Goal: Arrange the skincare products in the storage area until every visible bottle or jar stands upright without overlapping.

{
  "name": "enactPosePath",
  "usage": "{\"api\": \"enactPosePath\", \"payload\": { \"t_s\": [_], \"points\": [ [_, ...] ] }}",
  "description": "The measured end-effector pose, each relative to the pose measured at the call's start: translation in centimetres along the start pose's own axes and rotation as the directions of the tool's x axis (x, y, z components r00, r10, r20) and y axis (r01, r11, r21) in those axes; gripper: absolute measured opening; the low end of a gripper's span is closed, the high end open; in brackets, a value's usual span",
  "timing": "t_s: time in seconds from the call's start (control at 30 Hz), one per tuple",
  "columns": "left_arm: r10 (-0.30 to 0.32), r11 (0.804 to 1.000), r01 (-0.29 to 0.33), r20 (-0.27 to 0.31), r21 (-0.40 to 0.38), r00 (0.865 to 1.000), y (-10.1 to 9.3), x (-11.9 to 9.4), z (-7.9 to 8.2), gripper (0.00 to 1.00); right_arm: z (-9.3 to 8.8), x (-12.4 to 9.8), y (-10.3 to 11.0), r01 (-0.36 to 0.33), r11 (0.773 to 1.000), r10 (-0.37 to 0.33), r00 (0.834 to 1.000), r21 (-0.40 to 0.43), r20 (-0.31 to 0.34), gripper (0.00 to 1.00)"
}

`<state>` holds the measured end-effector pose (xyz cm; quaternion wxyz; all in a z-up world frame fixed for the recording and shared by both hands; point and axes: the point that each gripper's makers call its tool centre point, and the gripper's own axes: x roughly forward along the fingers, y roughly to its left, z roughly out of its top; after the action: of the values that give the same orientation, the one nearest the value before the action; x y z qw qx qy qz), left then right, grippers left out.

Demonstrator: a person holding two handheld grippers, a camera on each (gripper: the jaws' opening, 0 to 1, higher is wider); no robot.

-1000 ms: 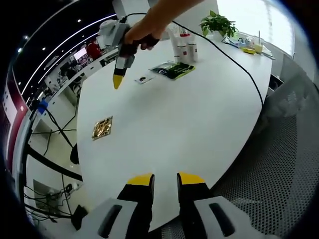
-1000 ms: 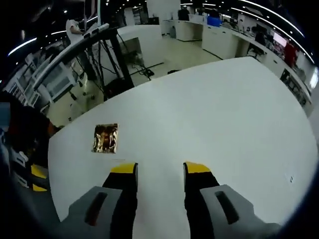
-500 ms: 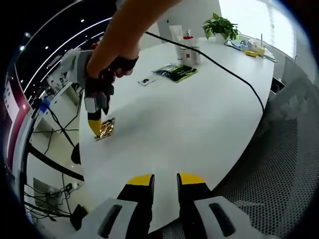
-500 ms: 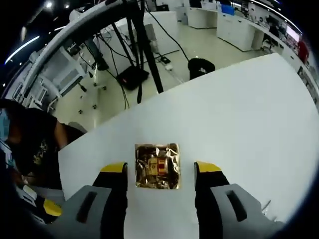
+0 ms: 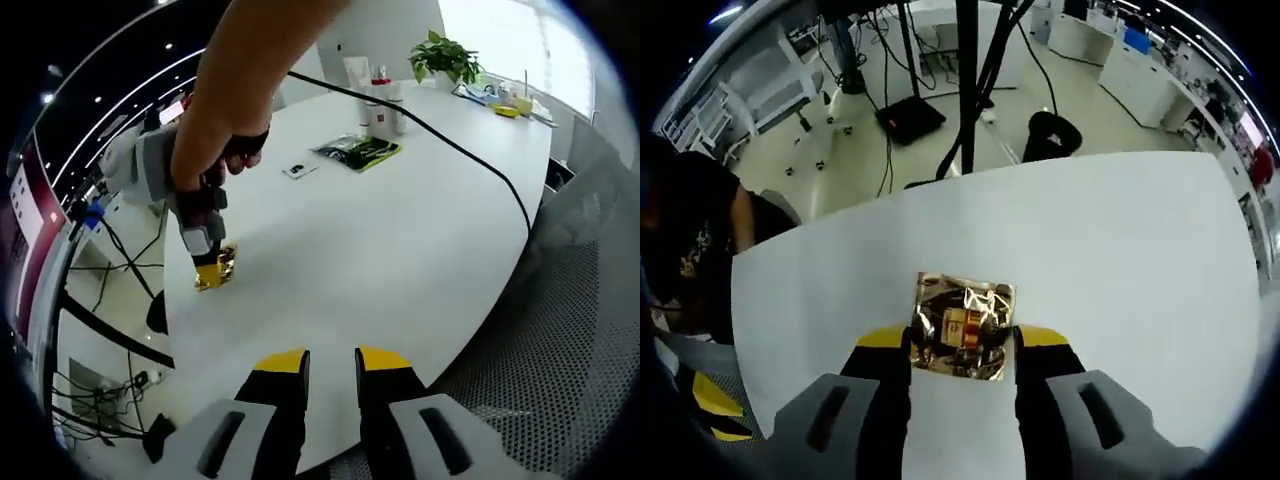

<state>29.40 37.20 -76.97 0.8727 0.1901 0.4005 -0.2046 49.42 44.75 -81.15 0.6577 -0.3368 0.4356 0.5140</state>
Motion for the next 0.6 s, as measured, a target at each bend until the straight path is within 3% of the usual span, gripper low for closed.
{"api": "enactPosePath", "payload": {
  "t_s": [0.13, 0.23, 0.3, 0.33, 0.37, 0.4, 0.43, 0.47, 0.5, 0.53, 0.6],
  "points": [
    [0.003, 1.000, -0.003, 0.003, 0.000, 1.000, 0.1, -0.2, 0.1, 0.19, 0.0, 0.0, -0.2, -0.001, 1.000, 0.001, 1.000, 0.000, -0.007, 0.36],
    [0.007, 1.000, -0.007, 0.014, -0.004, 1.000, 0.1, -0.3, 0.3, 0.19, 0.5, -0.1, -0.3, 0.028, 1.000, -0.028, 0.999, 0.009, 0.037, 0.35],
    [0.006, 1.000, -0.006, 0.015, 0.001, 1.000, 0.1, -0.4, 0.3, 0.19, 0.6, 0.1, -0.5, 0.029, 1.000, -0.029, 0.999, 0.004, 0.033, 0.32],
    [0.006, 1.000, -0.006, 0.016, 0.003, 1.000, 0.1, -0.4, 0.3, 0.19, 0.8, -0.1, -0.3, 0.016, 0.999, -0.014, 0.999, -0.039, 0.037, 0.20],
    [0.007, 1.000, -0.007, 0.015, 0.001, 1.000, 0.1, -0.4, 0.3, 0.19, 0.8, -0.2, -0.4, 0.025, 0.998, -0.024, 0.999, -0.055, 0.030, 0.00],
    [0.009, 1.000, -0.009, 0.019, -0.002, 1.000, 0.2, -0.4, 0.4, 0.19, 1.4, -0.4, -0.7, 0.046, 0.994, -0.040, 0.997, -0.098, 0.063, 0.04],
    [0.013, 1.000, -0.013, 0.024, -0.003, 1.000, 0.3, -0.5, 0.5, 0.19, 1.5, -0.5, -0.5, 0.044, 0.997, -0.039, 0.996, -0.062, 0.074, 0.09],
    [0.014, 1.000, -0.014, 0.028, -0.005, 1.000, 0.3, -0.5, 0.5, 0.19, 0.6, -0.5, 0.7, -0.028, 0.999, 0.029, 0.999, -0.047, 0.019, 0.13],
    [0.012, 1.000, -0.012, 0.025, -0.006, 1.000, 0.2, -0.5, 0.5, 0.19, 0.0, -0.2, 0.3, -0.015, 0.999, 0.015, 1.000, -0.052, -0.017, 0.19],
    [0.013, 1.000, -0.013, 0.023, 0.000, 1.000, 0.2, -0.4, 0.4, 0.19, 0.7, -0.4, -0.4, 0.012, 0.998, -0.010, 1.000, -0.060, 0.029, 0.21],
    [0.016, 1.000, -0.017, 0.025, 0.000, 1.000, 0.3, -0.5, 0.5, 0.19, 0.8, -0.3, -1.5, 0.004, 0.999, -0.003, 1.000, -0.053, 0.026, 0.15]
  ]
}}
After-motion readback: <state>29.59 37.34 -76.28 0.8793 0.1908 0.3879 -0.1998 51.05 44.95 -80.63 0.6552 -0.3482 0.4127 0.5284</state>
